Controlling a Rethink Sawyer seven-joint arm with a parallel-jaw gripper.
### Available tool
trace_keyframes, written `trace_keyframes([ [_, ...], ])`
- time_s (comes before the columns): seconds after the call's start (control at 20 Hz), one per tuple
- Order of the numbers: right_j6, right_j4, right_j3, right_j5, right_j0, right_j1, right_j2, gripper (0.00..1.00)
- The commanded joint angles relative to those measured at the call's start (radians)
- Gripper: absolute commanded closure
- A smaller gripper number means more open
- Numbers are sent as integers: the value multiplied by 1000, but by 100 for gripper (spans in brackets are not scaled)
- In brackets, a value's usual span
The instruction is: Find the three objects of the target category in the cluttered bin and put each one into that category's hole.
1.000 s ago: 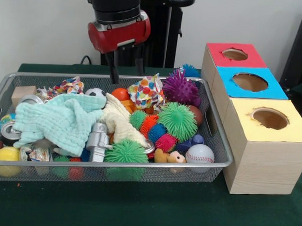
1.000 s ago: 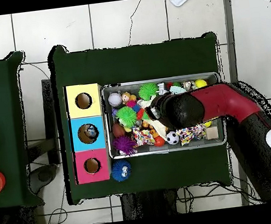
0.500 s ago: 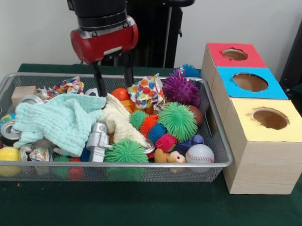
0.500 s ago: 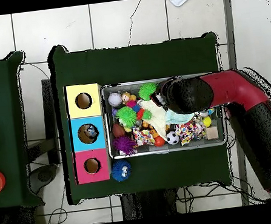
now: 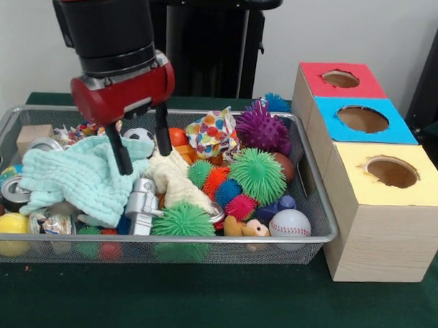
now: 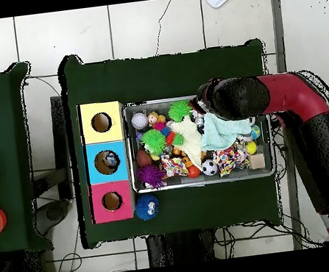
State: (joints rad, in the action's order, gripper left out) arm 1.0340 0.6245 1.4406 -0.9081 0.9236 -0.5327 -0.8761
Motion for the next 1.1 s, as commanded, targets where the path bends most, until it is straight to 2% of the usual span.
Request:
trace_keyframes([
  [0.05,-357,84,-98,-114,4,98,27,0],
  [0.35,-363,143,-141,-119,-10,108,93,0],
  [0.7,-373,188,-110,-113,5,92,129,0],
  [1.1,-342,205,-86,-86,14,122,156,0],
])
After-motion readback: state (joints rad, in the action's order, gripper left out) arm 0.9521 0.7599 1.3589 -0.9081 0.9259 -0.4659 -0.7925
